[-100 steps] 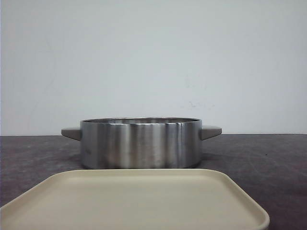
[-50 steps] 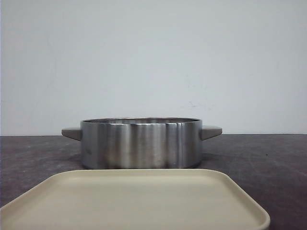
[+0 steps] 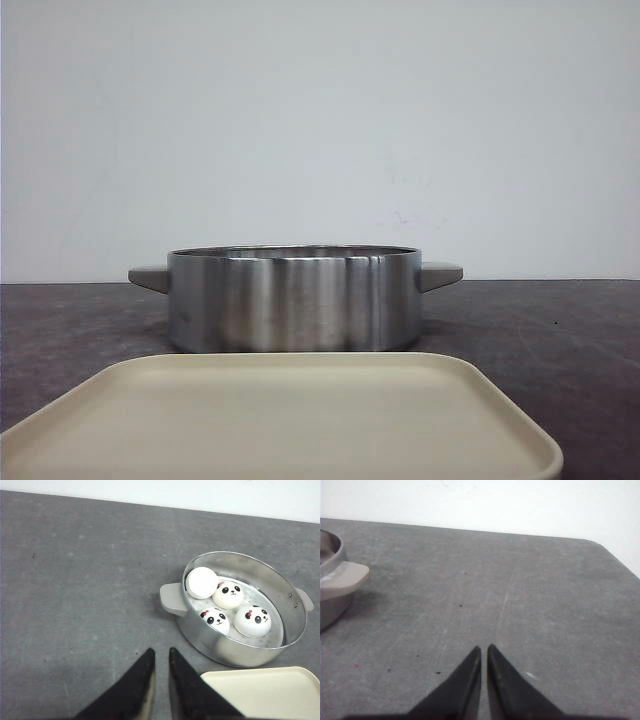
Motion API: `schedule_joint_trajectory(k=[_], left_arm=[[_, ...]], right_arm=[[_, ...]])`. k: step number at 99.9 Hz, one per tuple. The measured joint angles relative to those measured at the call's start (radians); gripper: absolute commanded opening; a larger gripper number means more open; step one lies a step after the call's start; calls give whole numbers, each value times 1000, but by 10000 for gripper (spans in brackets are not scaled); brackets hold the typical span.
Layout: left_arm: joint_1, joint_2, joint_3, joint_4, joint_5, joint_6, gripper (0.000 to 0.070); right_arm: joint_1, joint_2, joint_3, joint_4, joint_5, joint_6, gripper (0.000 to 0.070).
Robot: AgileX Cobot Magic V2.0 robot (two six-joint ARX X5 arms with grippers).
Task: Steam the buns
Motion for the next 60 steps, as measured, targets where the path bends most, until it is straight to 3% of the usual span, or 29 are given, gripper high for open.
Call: schedule_joint_trajectory(k=[31, 45, 52, 60], left_arm=[[0, -2, 0, 0, -2, 1, 0], [36, -18, 0, 19, -73, 49, 0], [83, -45, -11, 46, -64, 57, 0], [149, -107, -72, 158, 7, 65, 0]], right_arm=[[0, 0, 0, 0, 0, 0, 15], [0, 0, 0, 0, 0, 0, 14], [0, 0, 0, 0, 0, 0, 15], [0, 0, 0, 0, 0, 0, 15]])
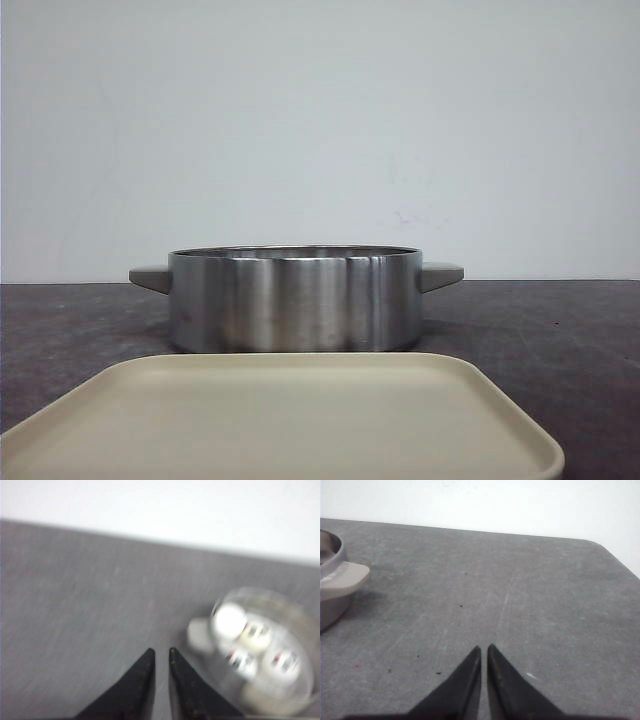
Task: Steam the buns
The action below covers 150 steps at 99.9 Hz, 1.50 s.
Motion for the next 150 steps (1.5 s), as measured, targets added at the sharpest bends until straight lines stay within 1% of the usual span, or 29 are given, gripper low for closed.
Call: schedule_joint_trajectory(k=[8, 18, 25, 30, 36, 49, 80, 94, 101, 109, 128, 135, 150], left_arm=[[85, -72, -116, 165, 108, 10, 0], [203, -159, -314, 402, 263, 10, 0], [270, -214, -452, 544, 378, -9, 0], [299, -246, -536, 613, 421, -29, 0], [321, -273, -609, 645, 425, -50, 0], [356, -317, -717, 640, 424, -69, 0], [431, -360, -792, 638, 420, -51, 0], [454, -373, -793, 614, 415, -7, 0], [459, -373, -793, 583, 412, 24, 0], [464, -373, -792, 534, 388, 62, 0], [479, -373, -793, 535, 372, 179, 0], [484, -373, -793, 535, 370, 198, 0], [485, -373, -793, 535, 370, 206, 0]], right_arm=[[0, 0, 0, 0, 0, 0, 14], [0, 0, 0, 0, 0, 0, 15], [0, 0, 0, 0, 0, 0, 15], [0, 0, 0, 0, 0, 0, 14], [0, 0, 0, 0, 0, 0, 14], [0, 0, 0, 0, 0, 0, 14], [0, 0, 0, 0, 0, 0, 14], [0, 0, 0, 0, 0, 0, 15], [0, 0, 0, 0, 0, 0, 14], [0, 0, 0, 0, 0, 0, 14], [0, 0, 0, 0, 0, 0, 15], [0, 0, 0, 0, 0, 0, 15], [0, 0, 0, 0, 0, 0, 14]])
